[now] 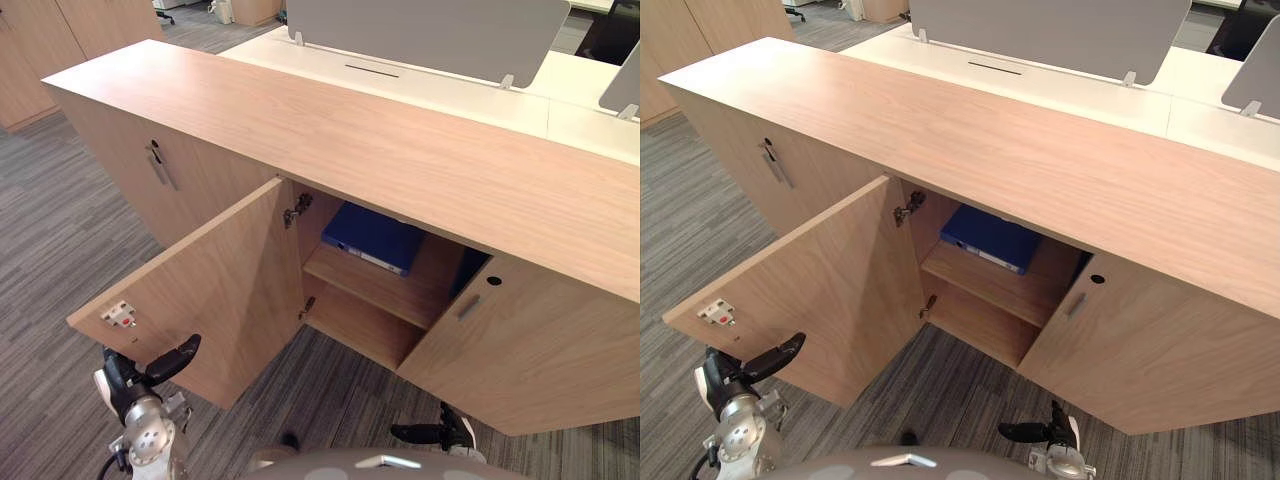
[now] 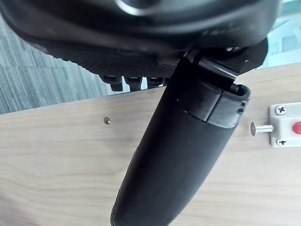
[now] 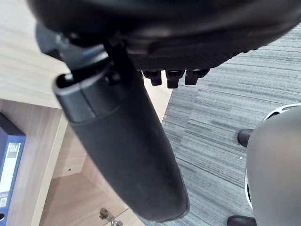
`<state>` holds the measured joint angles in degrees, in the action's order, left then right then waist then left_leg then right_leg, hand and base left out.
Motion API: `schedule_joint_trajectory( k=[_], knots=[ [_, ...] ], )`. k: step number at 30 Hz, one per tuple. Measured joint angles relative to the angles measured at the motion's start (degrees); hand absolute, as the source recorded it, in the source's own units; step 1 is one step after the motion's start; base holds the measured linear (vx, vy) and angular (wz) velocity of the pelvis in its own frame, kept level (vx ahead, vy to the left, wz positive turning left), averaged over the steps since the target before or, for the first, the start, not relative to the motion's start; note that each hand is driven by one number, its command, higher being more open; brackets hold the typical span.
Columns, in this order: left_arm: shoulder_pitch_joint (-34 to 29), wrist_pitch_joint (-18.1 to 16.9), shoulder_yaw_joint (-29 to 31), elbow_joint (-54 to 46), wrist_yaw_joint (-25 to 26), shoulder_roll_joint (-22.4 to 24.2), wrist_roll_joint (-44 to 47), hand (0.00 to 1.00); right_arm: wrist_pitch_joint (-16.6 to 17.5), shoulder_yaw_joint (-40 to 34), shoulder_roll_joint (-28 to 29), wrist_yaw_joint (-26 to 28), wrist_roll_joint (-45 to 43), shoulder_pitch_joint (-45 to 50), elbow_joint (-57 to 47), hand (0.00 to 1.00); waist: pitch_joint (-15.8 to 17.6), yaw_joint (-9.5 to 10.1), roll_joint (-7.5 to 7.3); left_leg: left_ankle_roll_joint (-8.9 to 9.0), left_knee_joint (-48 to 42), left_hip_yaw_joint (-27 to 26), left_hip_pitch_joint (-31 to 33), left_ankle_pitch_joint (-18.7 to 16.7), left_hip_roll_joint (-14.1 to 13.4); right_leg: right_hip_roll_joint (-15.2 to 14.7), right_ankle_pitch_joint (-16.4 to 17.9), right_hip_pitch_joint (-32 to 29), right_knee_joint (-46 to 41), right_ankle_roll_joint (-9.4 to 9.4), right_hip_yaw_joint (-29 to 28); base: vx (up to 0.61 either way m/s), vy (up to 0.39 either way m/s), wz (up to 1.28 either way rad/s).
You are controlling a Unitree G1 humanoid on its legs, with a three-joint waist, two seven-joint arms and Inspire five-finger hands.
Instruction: Walk over to the cabinet, pick up the folder, carry it to the office cabinet, place the folder inside the office cabinet, then close the office cabinet door
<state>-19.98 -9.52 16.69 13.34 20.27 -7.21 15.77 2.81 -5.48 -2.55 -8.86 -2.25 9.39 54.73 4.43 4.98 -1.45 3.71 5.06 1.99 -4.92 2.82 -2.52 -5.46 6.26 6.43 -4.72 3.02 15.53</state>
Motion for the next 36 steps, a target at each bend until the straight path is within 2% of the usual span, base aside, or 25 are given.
schedule_joint_trajectory(
  k=[4,7,11,14,18,21,26,28,31,32,34,36],
  knots=[
    [-0.56,-0.14,-2.96,1.19,-1.34,-2.54,-0.02,1.0,0.0,0.18,-0.48,0.54,0.15,-0.17,0.09,1.0,-0.02,0.71,0.57,-0.22,-0.02,-0.01,0.57,0.45,0.13,-0.12,-0.48,-0.61,0.04,0.32,0.0,-0.02,0.002,0.01],
    [-0.99,-1.56,-8.43,7.5,-3.72,-8.04,-0.95,1.0,0.0,1.31,-1.63,1.26,1.5,-0.82,0.45,1.0,0.01,0.68,1.41,-0.51,-0.01,-0.18,1.5,0.82,0.51,-0.52,-0.86,-1.83,-0.04,0.75,-0.27,-0.07,0.027,-0.02],
    [0.75,0.87,-16.08,20.16,-8.86,-12.16,-7.24,1.0,-0.01,2.74,-2.57,2.1,2.22,-2.51,1.44,1.0,0.04,0.49,3.02,-0.69,0.05,-1.77,2.06,0.99,0.83,-0.83,-1.63,-3.24,0.01,1.52,-2.22,-0.07,0.042,-0.18],
    [3.72,3.27,-23.39,30.15,-10.59,-12.28,-11.62,1.0,-0.04,3.89,-2.5,2.39,2.21,-3.67,2.98,1.0,0.14,-0.13,2.79,-0.92,0.13,-2.78,2.2,1.14,0.9,-0.91,-2.11,-3.73,0.18,1.78,-3.27,-0.07,0.04,-0.17],
    [5.59,5.77,-33.37,37.43,-18.08,-12.22,-18.85,1.0,-0.04,5.0,-2.35,2.59,2.24,-5.51,4.66,1.0,0.28,-2.54,2.58,-1.21,0.22,-3.62,1.95,1.16,1.13,-1.07,-2.91,-3.62,1.0,1.9,-4.12,-0.03,0.025,-0.1],
    [8.48,5.98,-37.38,38.24,-20.99,-13.33,-22.88,1.0,-0.05,5.13,-2.2,2.63,2.25,-5.87,5.19,1.0,0.43,-2.74,2.41,-1.43,0.21,-4.28,1.33,1.25,0.92,-0.79,-3.62,-2.99,1.89,1.54,-4.74,-0.02,0.013,-0.14],
    [11.82,6.58,-41.43,39.73,-21.51,-14.11,-27.49,1.0,-0.01,6.9,-1.97,2.59,2.25,-7.24,5.77,1.0,0.95,-5.14,2.07,-1.35,0.26,-4.57,-0.29,0.83,0.81,-0.6,-3.83,-1.22,3.01,1.41,-5.07,0.0,-0.001,-0.07],
    [12.28,6.62,-42.25,39.58,-21.49,-14.45,-27.65,1.0,-0.01,6.89,-1.92,2.55,2.23,-7.27,5.77,1.0,1.0,-5.27,1.99,-1.28,0.24,-4.57,-0.16,0.71,0.81,-0.58,-3.9,-1.19,3.4,1.41,-5.03,0.0,0.0,0.0],
    [12.13,7.33,-42.24,38.2,-21.51,-15.0,-27.65,1.0,0.0,6.83,-2.11,2.3,2.23,-7.22,5.78,1.0,1.16,-5.27,1.73,-1.21,0.01,-4.56,-0.36,0.42,0.9,-0.58,-3.95,-0.46,4.01,1.4,-4.76,0.03,-0.002,0.03],
    [11.62,8.28,-41.81,34.9,-22.38,-16.93,-27.65,1.0,0.09,6.57,-2.2,2.3,2.23,-6.91,5.73,1.0,1.04,-4.92,1.77,-1.18,0.0,-4.45,-0.24,0.33,1.0,-0.64,-3.94,-0.36,4.23,1.38,-4.56,0.04,0.006,0.08],
    [6.37,8.79,-36.75,16.94,-25.45,-23.0,-26.43,1.0,0.05,6.16,-2.34,2.51,2.17,-5.01,3.56,1.0,1.39,-3.23,1.22,-1.2,-0.03,-3.91,0.32,0.19,1.05,-0.61,-3.88,-0.49,4.25,1.29,-4.21,0.04,-0.003,0.1],
    [-3.01,6.33,-25.49,-6.56,-29.39,-29.35,-7.92,1.0,0.08,5.19,-2.43,3.13,2.07,-3.66,1.74,1.0,1.62,-3.04,0.16,-1.18,-0.05,-3.08,0.3,0.22,1.02,-0.49,-3.8,-0.15,4.13,1.21,-3.47,0.04,-0.032,0.19]
  ],
)
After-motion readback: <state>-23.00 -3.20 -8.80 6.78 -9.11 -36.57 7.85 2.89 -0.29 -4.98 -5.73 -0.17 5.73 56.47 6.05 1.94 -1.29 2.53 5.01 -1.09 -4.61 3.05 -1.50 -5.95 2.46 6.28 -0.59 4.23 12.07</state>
